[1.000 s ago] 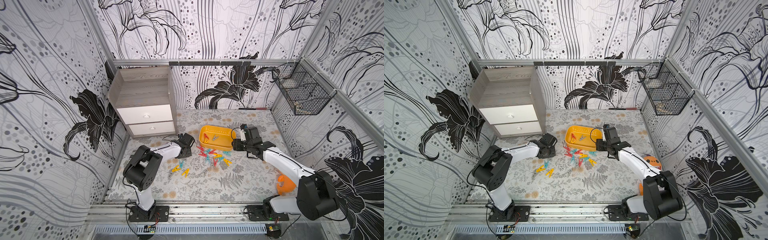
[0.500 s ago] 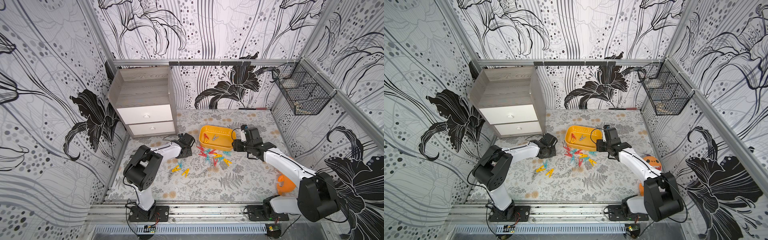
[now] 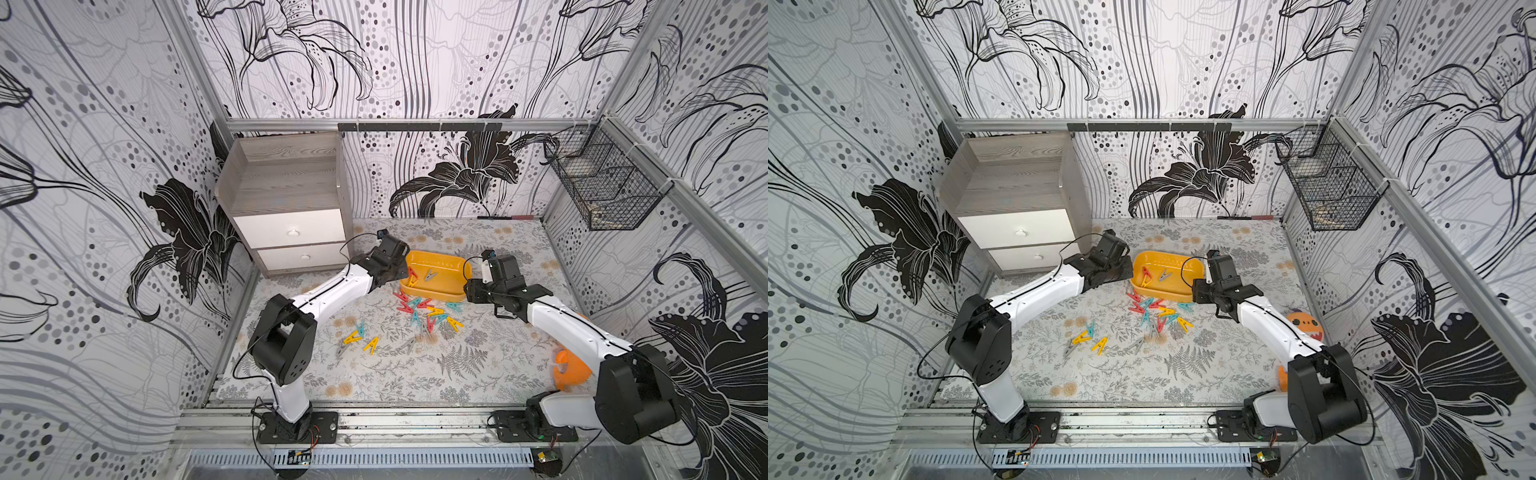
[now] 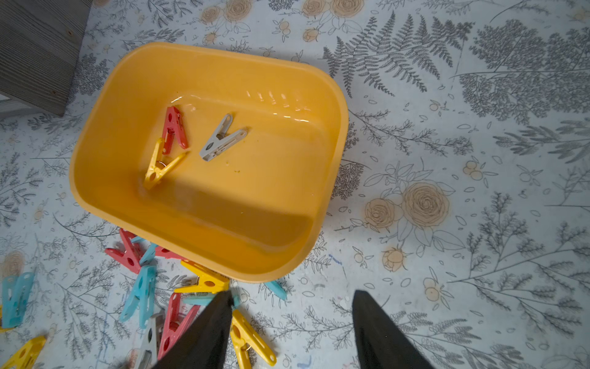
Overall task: Put the clothespins into the storage box
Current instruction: Pick up the clothespin from the center of the board, then place the clothespin in the storage box.
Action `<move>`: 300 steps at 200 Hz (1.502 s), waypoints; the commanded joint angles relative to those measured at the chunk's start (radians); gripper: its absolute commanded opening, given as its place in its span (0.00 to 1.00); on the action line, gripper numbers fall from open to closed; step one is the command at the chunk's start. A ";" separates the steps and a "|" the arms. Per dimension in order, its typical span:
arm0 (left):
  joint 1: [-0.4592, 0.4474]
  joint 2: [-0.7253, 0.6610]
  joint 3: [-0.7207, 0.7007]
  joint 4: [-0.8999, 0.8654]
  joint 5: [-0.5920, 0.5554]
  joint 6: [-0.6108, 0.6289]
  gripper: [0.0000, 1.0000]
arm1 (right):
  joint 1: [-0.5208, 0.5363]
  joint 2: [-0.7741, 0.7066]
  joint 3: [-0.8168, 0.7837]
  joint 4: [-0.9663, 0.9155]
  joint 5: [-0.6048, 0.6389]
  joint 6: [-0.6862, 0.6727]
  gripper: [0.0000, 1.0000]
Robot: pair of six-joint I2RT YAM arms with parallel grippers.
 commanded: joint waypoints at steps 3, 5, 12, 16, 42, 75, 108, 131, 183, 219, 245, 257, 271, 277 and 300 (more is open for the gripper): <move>-0.035 0.108 0.108 -0.020 0.016 -0.007 0.02 | 0.007 -0.007 -0.006 0.000 0.011 0.006 0.65; -0.038 0.117 0.117 -0.021 0.016 -0.007 0.02 | 0.007 -0.006 -0.006 0.000 0.011 0.006 0.65; -0.046 0.153 0.149 -0.028 0.017 -0.007 0.02 | 0.007 -0.007 -0.007 0.000 0.011 0.006 0.65; -0.048 0.175 0.172 -0.033 0.019 -0.007 0.02 | 0.007 -0.007 -0.008 0.000 0.011 0.007 0.65; -0.058 0.303 0.275 -0.060 0.023 -0.008 0.02 | 0.007 -0.007 -0.012 -0.001 0.011 0.007 0.65; -0.065 0.403 0.326 -0.062 0.016 -0.025 0.03 | 0.007 -0.010 -0.018 -0.003 0.013 0.007 0.65; -0.066 0.449 0.343 -0.052 -0.012 -0.025 0.04 | 0.007 -0.003 -0.023 0.003 0.007 0.007 0.65; -0.067 0.494 0.382 -0.077 -0.020 -0.016 0.07 | 0.007 0.002 -0.025 0.009 0.004 0.009 0.65; -0.066 0.509 0.401 -0.073 0.002 -0.013 0.22 | 0.007 0.009 -0.025 0.012 0.004 0.004 0.65; -0.063 0.453 0.449 -0.064 0.028 0.009 0.31 | 0.007 0.017 -0.017 0.010 0.004 0.003 0.65; -0.058 0.379 0.464 -0.055 0.042 0.015 0.35 | 0.007 0.011 -0.011 0.001 0.008 0.001 0.65; -0.058 0.331 0.439 -0.051 0.042 0.019 0.36 | 0.007 0.007 -0.009 -0.005 0.010 -0.003 0.65; -0.059 0.260 0.373 -0.051 0.024 0.014 0.38 | 0.007 0.002 -0.008 -0.016 0.017 -0.009 0.65; -0.058 0.223 0.330 -0.047 0.013 0.013 0.38 | 0.007 0.000 -0.008 -0.020 0.020 -0.011 0.65; -0.052 0.069 0.138 -0.052 -0.031 0.023 0.41 | 0.007 -0.005 -0.006 -0.029 0.025 -0.018 0.65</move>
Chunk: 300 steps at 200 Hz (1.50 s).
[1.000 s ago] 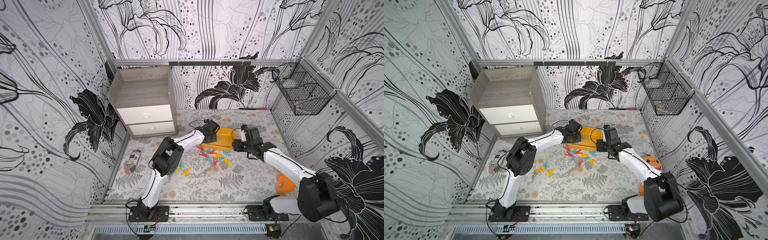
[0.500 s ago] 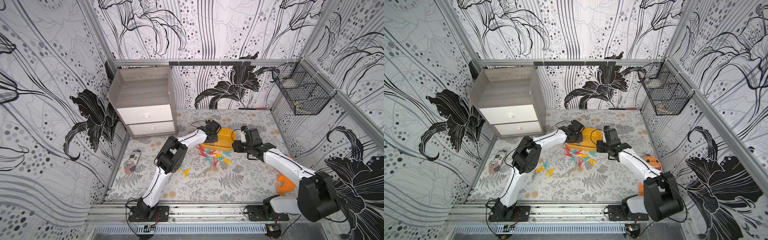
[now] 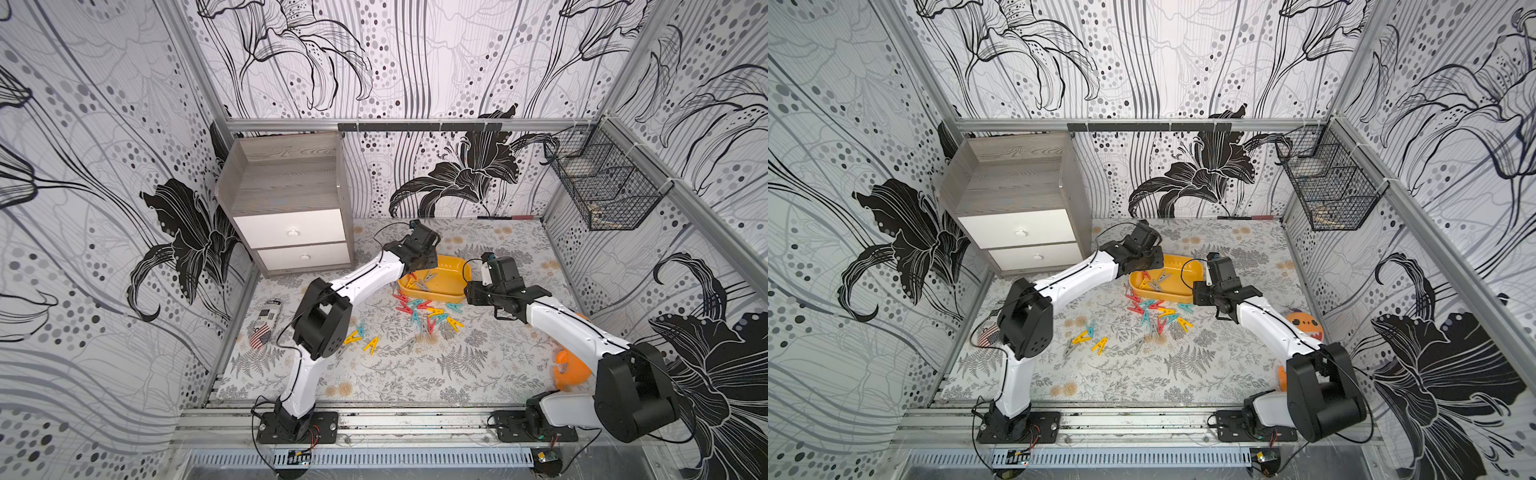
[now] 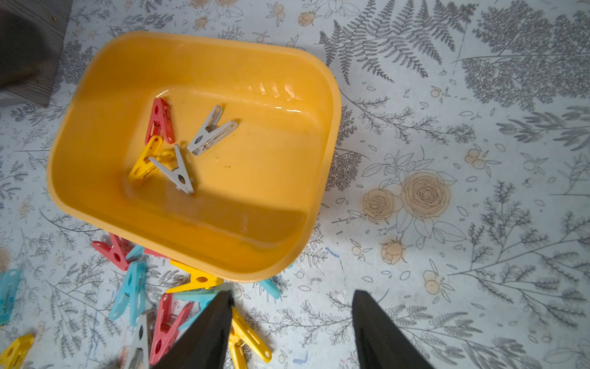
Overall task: Put the clothespins into the storage box
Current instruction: Place the clothespin in the storage box, then pick up the clothespin from the center of the board.
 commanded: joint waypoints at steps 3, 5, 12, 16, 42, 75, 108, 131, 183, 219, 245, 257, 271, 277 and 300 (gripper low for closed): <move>0.009 -0.154 -0.173 -0.012 -0.060 0.022 0.42 | 0.007 -0.012 0.010 -0.025 0.018 -0.019 0.65; 0.010 -0.168 -0.191 -0.017 -0.064 0.023 0.42 | 0.007 -0.011 0.011 -0.027 0.018 -0.020 0.65; 0.018 -0.215 -0.254 -0.033 -0.079 0.024 0.43 | 0.007 -0.011 0.012 -0.027 0.018 -0.022 0.65; 0.022 -0.243 -0.290 -0.040 -0.086 0.023 0.43 | 0.007 -0.010 0.013 -0.029 0.017 -0.024 0.65; 0.062 -0.435 -0.555 -0.059 -0.097 -0.006 0.44 | 0.007 -0.002 0.025 -0.030 0.015 -0.032 0.65; 0.112 -0.621 -0.794 -0.081 -0.082 -0.066 0.47 | 0.007 0.016 0.036 -0.026 0.005 -0.034 0.65; 0.184 -0.672 -0.932 -0.028 -0.038 -0.091 0.46 | 0.007 0.030 0.035 -0.006 -0.010 -0.028 0.65; 0.216 -0.638 -0.969 0.040 -0.003 -0.105 0.44 | 0.007 0.037 0.035 -0.003 -0.013 -0.024 0.64; 0.220 -0.561 -0.982 0.113 0.013 -0.107 0.38 | 0.007 0.024 0.022 -0.006 -0.005 -0.023 0.64; 0.220 -0.526 -1.008 0.153 0.023 -0.114 0.36 | 0.007 0.021 0.019 -0.009 -0.002 -0.018 0.64; 0.220 -0.515 -1.022 0.167 0.016 -0.112 0.35 | 0.007 0.019 0.020 -0.010 0.000 -0.017 0.64; 0.220 -0.507 -1.030 0.177 0.016 -0.110 0.32 | 0.007 0.018 0.021 -0.011 -0.001 -0.017 0.64; 0.220 -0.497 -1.035 0.187 0.021 -0.110 0.30 | 0.007 0.018 0.022 -0.011 -0.001 -0.015 0.64; 0.220 -0.493 -1.039 0.193 0.024 -0.111 0.28 | 0.007 0.016 0.022 -0.012 -0.001 -0.014 0.64; 0.220 -0.489 -1.049 0.205 0.028 -0.113 0.23 | 0.007 0.009 0.017 -0.014 0.004 -0.012 0.64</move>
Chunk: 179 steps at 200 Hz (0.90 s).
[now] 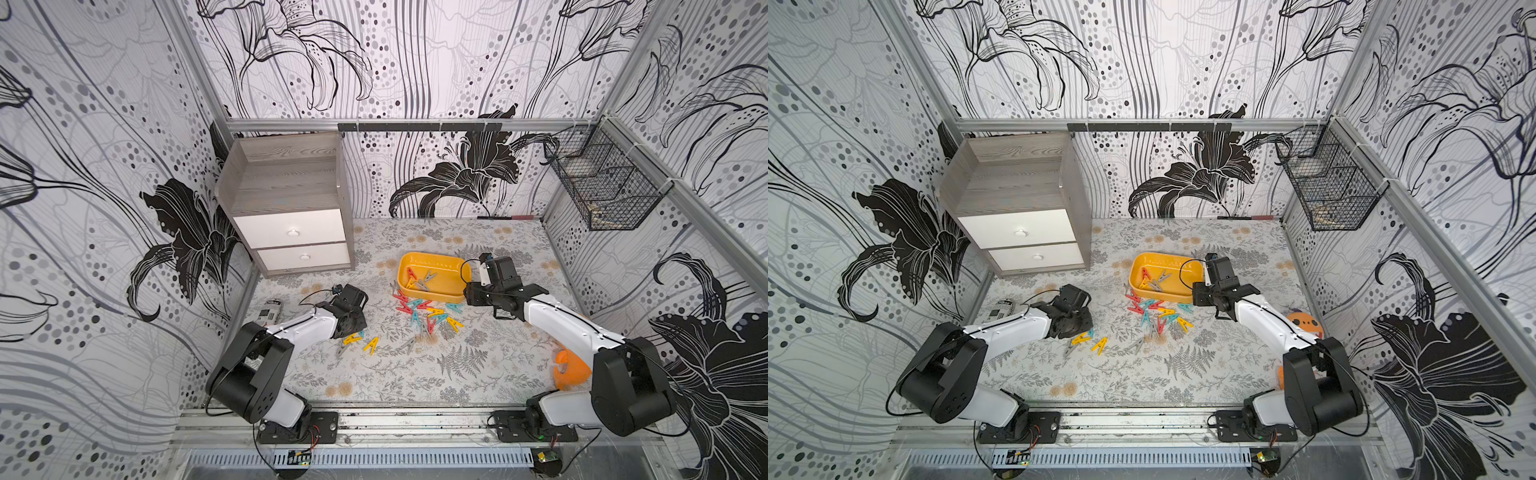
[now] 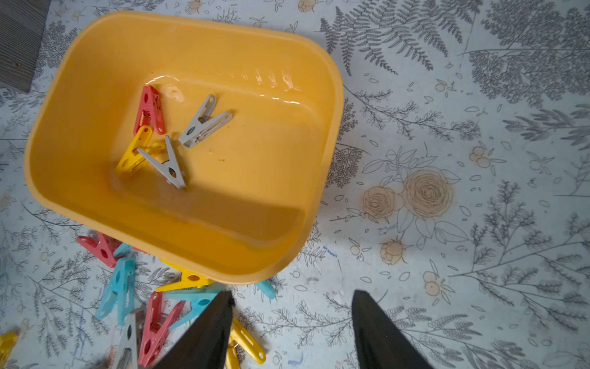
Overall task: Put the clothespins into the storage box
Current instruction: Pick up the clothespin from the center of the board, then place the clothespin in the storage box.
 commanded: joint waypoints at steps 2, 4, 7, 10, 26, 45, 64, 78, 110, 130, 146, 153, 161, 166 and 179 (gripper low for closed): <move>0.004 0.010 -0.021 0.045 0.007 -0.008 0.23 | 0.007 -0.023 0.006 -0.007 0.005 0.010 0.64; 0.004 0.010 -0.021 0.045 0.008 -0.007 0.22 | 0.007 -0.023 0.006 -0.008 0.004 0.011 0.64; 0.004 0.010 -0.021 0.047 0.008 -0.008 0.22 | 0.007 -0.024 0.005 -0.008 0.004 0.010 0.64; 0.004 0.011 -0.022 0.047 0.008 -0.007 0.21 | 0.007 -0.024 0.005 -0.008 0.006 0.010 0.64; 0.004 0.014 -0.022 0.051 0.008 -0.008 0.18 | 0.007 -0.027 0.000 -0.008 0.006 0.013 0.64; 0.004 0.014 -0.016 0.059 0.004 -0.012 0.14 | 0.007 -0.029 -0.003 -0.005 0.006 0.014 0.64; 0.004 -0.001 0.003 0.080 0.001 -0.022 0.11 | 0.007 -0.030 -0.007 -0.006 0.008 0.015 0.64; 0.000 -0.022 0.025 0.098 -0.008 -0.034 0.09 | 0.007 -0.030 -0.007 -0.007 0.008 0.014 0.64; -0.030 -0.047 0.150 0.069 -0.059 -0.045 0.06 | 0.007 -0.035 -0.004 -0.008 0.009 0.017 0.64; -0.061 -0.023 0.249 0.067 -0.070 -0.046 0.05 | 0.007 -0.038 -0.001 -0.010 0.015 0.021 0.64; -0.091 0.033 0.335 0.085 -0.061 -0.051 0.05 | 0.007 -0.038 0.002 -0.008 0.017 0.026 0.64; -0.104 0.068 0.379 0.089 -0.053 -0.055 0.05 | 0.007 -0.038 0.002 -0.006 0.017 0.029 0.64; -0.120 0.112 0.431 0.094 -0.042 -0.056 0.05 | 0.007 -0.038 0.002 -0.004 0.017 0.032 0.64; -0.129 0.145 0.465 0.097 -0.038 -0.055 0.05 | 0.007 -0.039 0.002 -0.004 0.017 0.034 0.64; -0.151 0.227 0.555 0.095 -0.041 -0.044 0.05 | 0.007 -0.041 0.001 -0.003 0.013 0.039 0.64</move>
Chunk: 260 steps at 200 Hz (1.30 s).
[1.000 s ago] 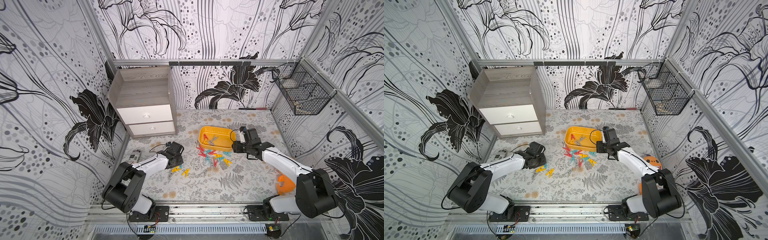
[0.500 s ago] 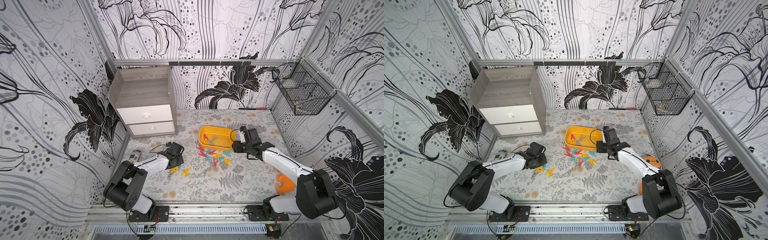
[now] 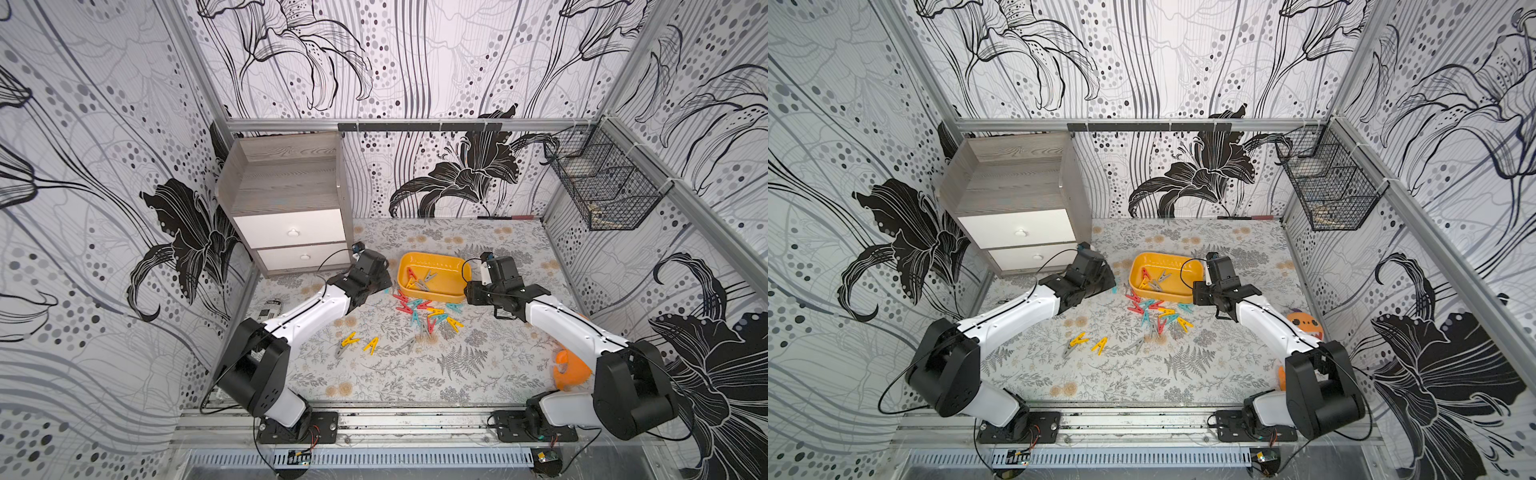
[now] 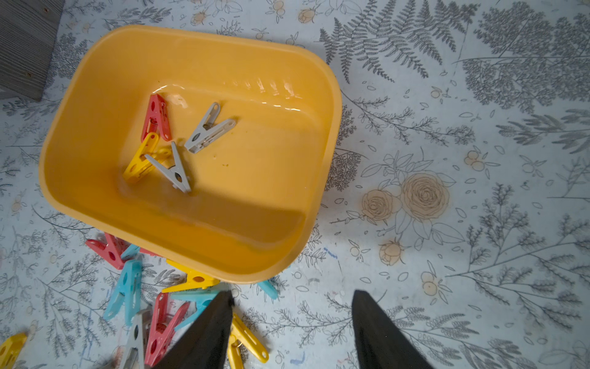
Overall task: Put the clothespins into the storage box
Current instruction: Place the clothespin in the storage box.
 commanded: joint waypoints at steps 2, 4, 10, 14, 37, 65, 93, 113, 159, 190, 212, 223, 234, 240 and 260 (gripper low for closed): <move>-0.038 0.138 0.126 0.029 -0.002 0.003 0.05 | 0.007 -0.023 0.001 -0.002 0.009 0.029 0.64; -0.039 0.148 0.141 0.029 -0.002 0.003 0.05 | 0.007 -0.024 0.000 -0.002 0.008 0.030 0.64; -0.043 0.186 0.179 0.029 0.002 0.007 0.05 | 0.007 -0.026 -0.002 -0.001 0.006 0.033 0.64; -0.046 0.216 0.210 0.028 0.006 0.012 0.05 | 0.007 -0.028 -0.005 0.000 0.005 0.034 0.64; -0.057 0.355 0.355 -0.001 0.009 0.026 0.05 | 0.007 -0.036 -0.012 -0.004 0.002 0.036 0.64; -0.075 0.511 0.509 -0.059 0.008 0.049 0.06 | 0.007 -0.046 -0.017 -0.016 0.008 0.035 0.64; -0.089 0.613 0.586 -0.088 0.016 0.053 0.07 | 0.007 -0.055 -0.019 -0.024 0.014 0.032 0.64; -0.095 0.646 0.599 -0.090 0.015 0.053 0.07 | 0.007 -0.056 -0.017 -0.029 0.017 0.028 0.64; -0.099 0.659 0.615 -0.106 0.026 0.064 0.17 | 0.006 -0.053 -0.018 -0.027 0.014 0.026 0.64; -0.098 0.577 0.612 -0.100 0.021 0.076 0.21 | 0.007 -0.053 -0.019 -0.027 0.012 0.024 0.64; -0.096 0.501 0.632 -0.116 0.009 0.101 0.28 | 0.007 -0.053 -0.018 -0.029 0.011 0.023 0.65; -0.095 0.459 0.638 -0.134 0.003 0.118 0.31 | 0.008 -0.055 -0.018 -0.031 0.012 0.023 0.64; -0.095 0.417 0.632 -0.163 -0.009 0.140 0.33 | 0.008 -0.057 -0.019 -0.033 0.012 0.021 0.64; -0.095 0.393 0.621 -0.180 -0.016 0.149 0.35 | 0.008 -0.058 -0.019 -0.035 0.014 0.020 0.64; -0.090 0.292 0.523 -0.216 -0.030 0.183 0.39 | 0.007 -0.059 -0.019 -0.037 0.019 0.017 0.65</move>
